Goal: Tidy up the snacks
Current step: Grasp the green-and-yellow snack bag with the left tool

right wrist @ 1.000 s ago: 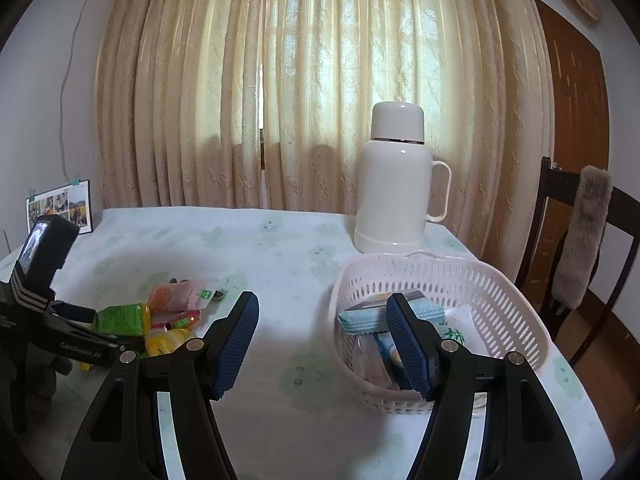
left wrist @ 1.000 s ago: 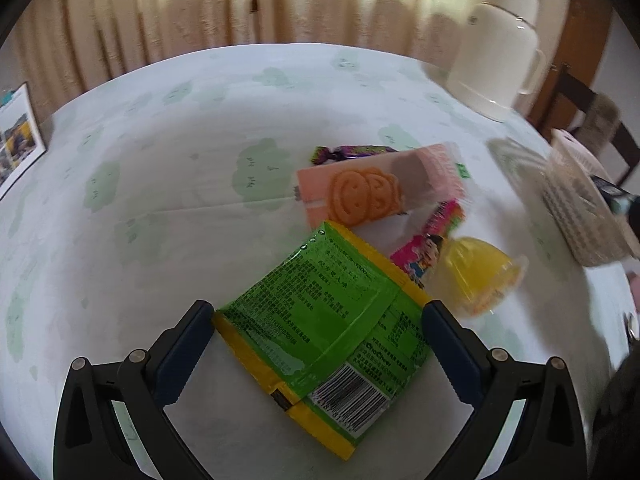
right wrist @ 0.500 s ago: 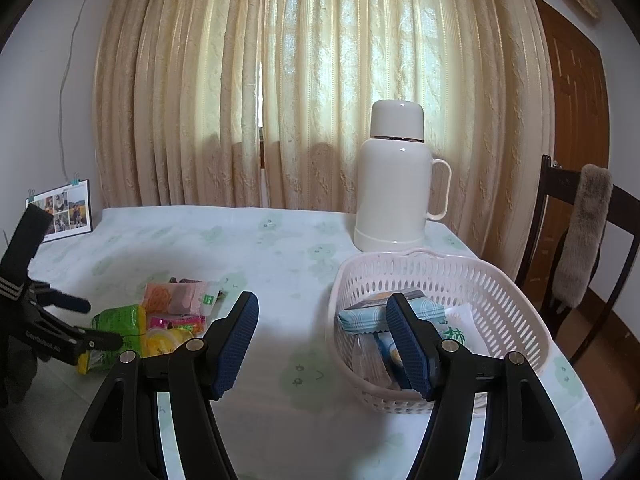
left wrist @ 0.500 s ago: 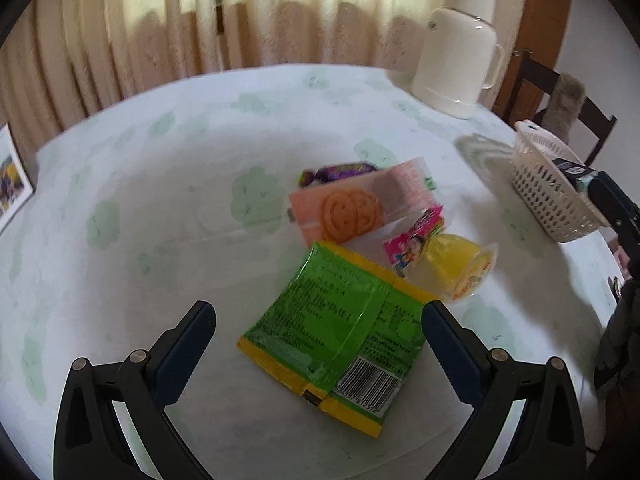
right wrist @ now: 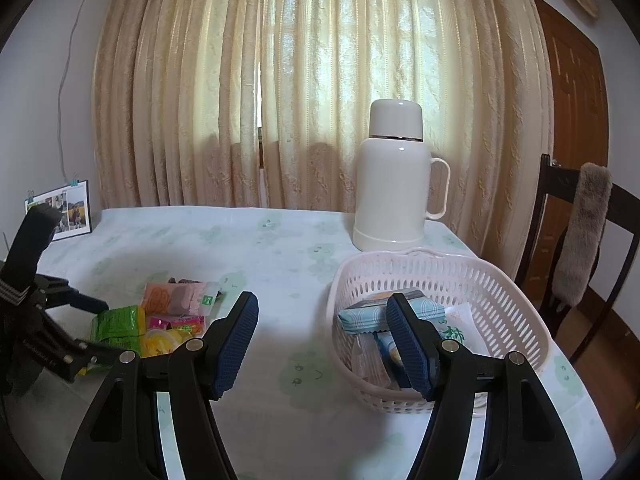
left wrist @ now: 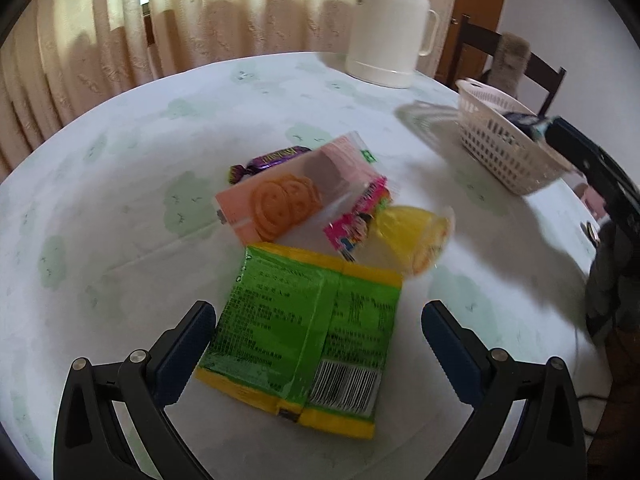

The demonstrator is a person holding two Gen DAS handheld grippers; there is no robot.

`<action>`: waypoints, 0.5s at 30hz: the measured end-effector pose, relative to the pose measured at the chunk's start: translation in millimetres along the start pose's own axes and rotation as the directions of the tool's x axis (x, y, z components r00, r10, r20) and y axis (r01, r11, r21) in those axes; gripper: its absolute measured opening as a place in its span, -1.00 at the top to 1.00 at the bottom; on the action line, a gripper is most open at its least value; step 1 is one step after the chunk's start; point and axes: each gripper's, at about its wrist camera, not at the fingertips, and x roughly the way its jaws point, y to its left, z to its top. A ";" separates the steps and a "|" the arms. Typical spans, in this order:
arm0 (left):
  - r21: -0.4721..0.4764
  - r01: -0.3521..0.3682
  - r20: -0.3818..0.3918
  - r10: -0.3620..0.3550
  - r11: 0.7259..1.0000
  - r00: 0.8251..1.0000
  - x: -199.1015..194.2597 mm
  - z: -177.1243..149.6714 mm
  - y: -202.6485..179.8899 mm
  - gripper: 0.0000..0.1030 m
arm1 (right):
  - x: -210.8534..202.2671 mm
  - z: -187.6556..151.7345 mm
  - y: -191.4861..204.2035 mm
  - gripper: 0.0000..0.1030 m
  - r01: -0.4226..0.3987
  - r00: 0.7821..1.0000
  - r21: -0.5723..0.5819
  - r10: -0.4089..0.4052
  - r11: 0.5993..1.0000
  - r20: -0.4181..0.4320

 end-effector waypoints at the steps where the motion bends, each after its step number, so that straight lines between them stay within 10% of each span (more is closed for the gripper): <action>1: 0.008 0.003 0.001 -0.003 1.000 1.000 -0.8 -1.3 -0.8 -0.97 | 0.0 0.6 0.6 -0.31 0.001 1.000 0.000 -0.001 1.000 0.000; 11: 0.022 -0.057 -0.037 0.058 0.998 0.998 11.6 -2.2 -3.5 -0.94 | 0.7 -0.5 0.3 -0.31 0.007 1.000 0.001 -0.007 1.000 0.000; 15: -0.002 -0.071 -0.014 0.071 0.997 0.997 6.8 -2.4 -0.4 -0.62 | 0.2 -1.0 0.8 -0.31 0.024 1.000 0.003 -0.024 1.000 0.002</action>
